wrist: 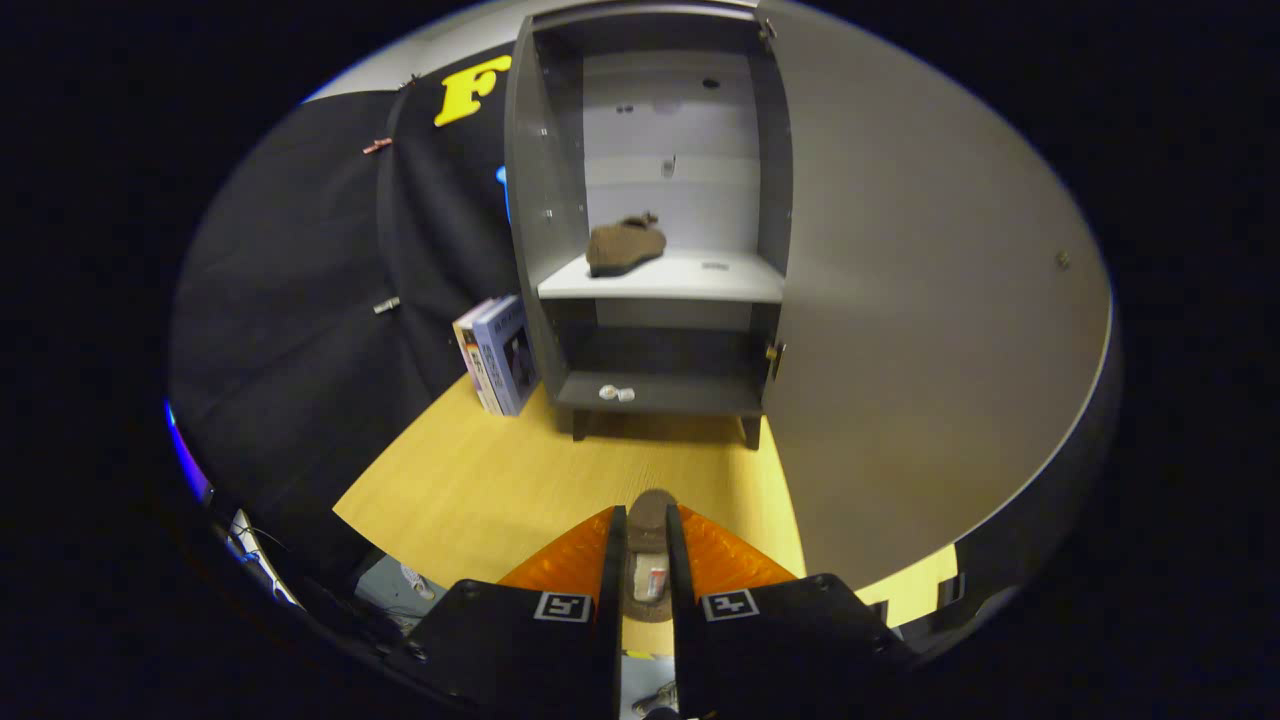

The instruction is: Open the shoe cabinet door, grab the shoes and put them into the shoe cabinet, then close the shoe cabinet door.

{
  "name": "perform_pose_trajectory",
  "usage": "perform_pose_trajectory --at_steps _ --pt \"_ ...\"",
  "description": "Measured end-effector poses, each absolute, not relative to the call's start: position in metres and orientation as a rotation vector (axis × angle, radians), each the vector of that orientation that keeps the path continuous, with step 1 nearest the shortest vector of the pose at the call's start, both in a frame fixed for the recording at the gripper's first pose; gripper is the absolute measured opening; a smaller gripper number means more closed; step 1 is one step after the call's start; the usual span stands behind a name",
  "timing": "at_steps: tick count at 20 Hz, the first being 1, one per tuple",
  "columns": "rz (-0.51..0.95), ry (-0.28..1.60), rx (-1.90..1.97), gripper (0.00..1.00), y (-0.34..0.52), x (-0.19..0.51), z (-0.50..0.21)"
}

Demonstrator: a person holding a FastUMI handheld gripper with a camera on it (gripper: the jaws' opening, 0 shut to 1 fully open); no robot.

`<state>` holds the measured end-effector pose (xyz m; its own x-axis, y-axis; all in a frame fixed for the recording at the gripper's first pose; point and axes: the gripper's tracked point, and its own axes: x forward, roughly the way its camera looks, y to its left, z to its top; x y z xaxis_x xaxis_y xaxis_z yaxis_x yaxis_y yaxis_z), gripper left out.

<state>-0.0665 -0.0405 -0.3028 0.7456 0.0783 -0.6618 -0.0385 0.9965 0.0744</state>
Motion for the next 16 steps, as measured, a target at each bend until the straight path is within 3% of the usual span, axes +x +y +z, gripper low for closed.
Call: perform_pose_trajectory --at_steps 9,16 --pt "-0.004 1.013 0.095 0.26 -0.007 -0.056 -0.475" --pt "-0.041 1.089 0.079 0.26 -0.012 -0.049 -0.546"
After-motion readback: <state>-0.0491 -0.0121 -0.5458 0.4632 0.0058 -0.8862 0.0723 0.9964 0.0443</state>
